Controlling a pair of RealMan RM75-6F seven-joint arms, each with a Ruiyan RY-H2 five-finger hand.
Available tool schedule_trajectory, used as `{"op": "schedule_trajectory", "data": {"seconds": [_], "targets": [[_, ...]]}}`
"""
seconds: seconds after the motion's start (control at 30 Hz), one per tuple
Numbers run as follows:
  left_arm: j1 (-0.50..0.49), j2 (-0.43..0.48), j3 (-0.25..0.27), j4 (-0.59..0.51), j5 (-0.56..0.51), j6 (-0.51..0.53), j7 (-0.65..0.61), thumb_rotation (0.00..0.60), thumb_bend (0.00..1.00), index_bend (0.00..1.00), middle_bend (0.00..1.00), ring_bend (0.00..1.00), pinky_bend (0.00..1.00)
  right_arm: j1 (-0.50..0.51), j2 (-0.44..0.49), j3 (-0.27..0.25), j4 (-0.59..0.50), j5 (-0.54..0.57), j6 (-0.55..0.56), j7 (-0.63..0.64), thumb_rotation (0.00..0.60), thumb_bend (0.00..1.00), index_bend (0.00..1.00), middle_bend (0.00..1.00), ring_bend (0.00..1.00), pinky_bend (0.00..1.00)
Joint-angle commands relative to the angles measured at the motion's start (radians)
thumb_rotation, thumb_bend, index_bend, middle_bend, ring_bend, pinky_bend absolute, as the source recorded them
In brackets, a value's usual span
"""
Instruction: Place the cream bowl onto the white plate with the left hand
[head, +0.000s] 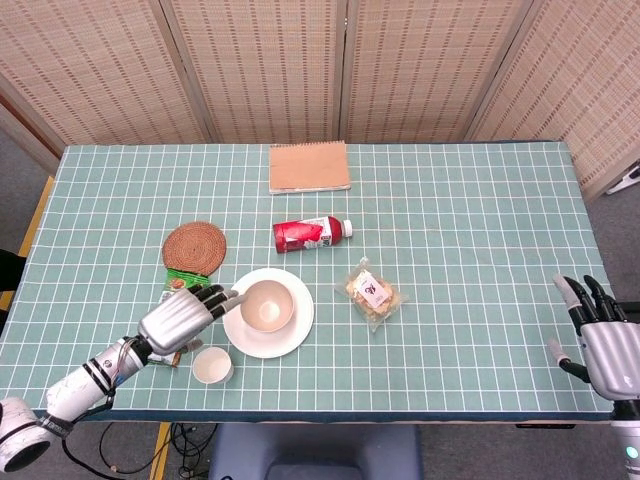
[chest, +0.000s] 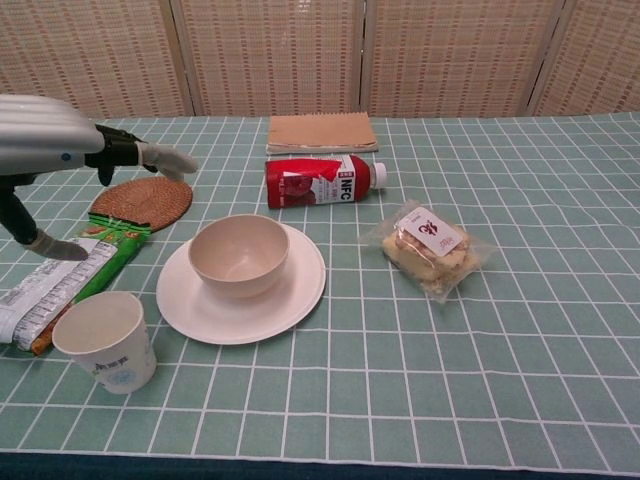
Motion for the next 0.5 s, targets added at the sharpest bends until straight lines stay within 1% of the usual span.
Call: {"op": "schedule_trajectory", "data": {"seconds": [0.03,0.13,0.23,0.37,0.5], "targets": [[0.000,0.023,0.029,-0.042,0.051,-0.017,-0.010,0.595,0.17,0.00,0.07,0.10,0.29,0.000,0.000,-0.001,0.001,0.000,-0.001,0.000,0.600,0.29,0.00,0.11,0.02,0.18],[0.000,0.036,0.045,-0.067,0.078,-0.033,0.001,0.599,0.17,0.00,0.02,0.06,0.26,0.000,0.000,-0.001,0.001,0.002,-0.001,0.000,0.600,0.29,0.00,0.11,0.02,0.18],[-0.001,0.045,0.059,-0.093,0.100,-0.053,0.010,0.600,0.17,0.00,0.00,0.04,0.24,-0.002,0.001,-0.002,0.001,0.002,0.001,0.001,0.600,0.29,0.00,0.11,0.02,0.18],[0.005,0.044,0.065,-0.105,0.104,-0.073,0.038,0.600,0.17,0.00,0.00,0.00,0.20,-0.004,0.002,-0.003,0.000,0.002,0.005,0.001,0.600,0.29,0.00,0.11,0.02,0.18],[0.015,0.039,0.070,-0.112,0.084,-0.096,0.051,0.600,0.17,0.00,0.00,0.00,0.19,-0.006,0.001,-0.004,0.001,0.000,0.008,0.004,0.600,0.29,0.00,0.11,0.02,0.18]]}}
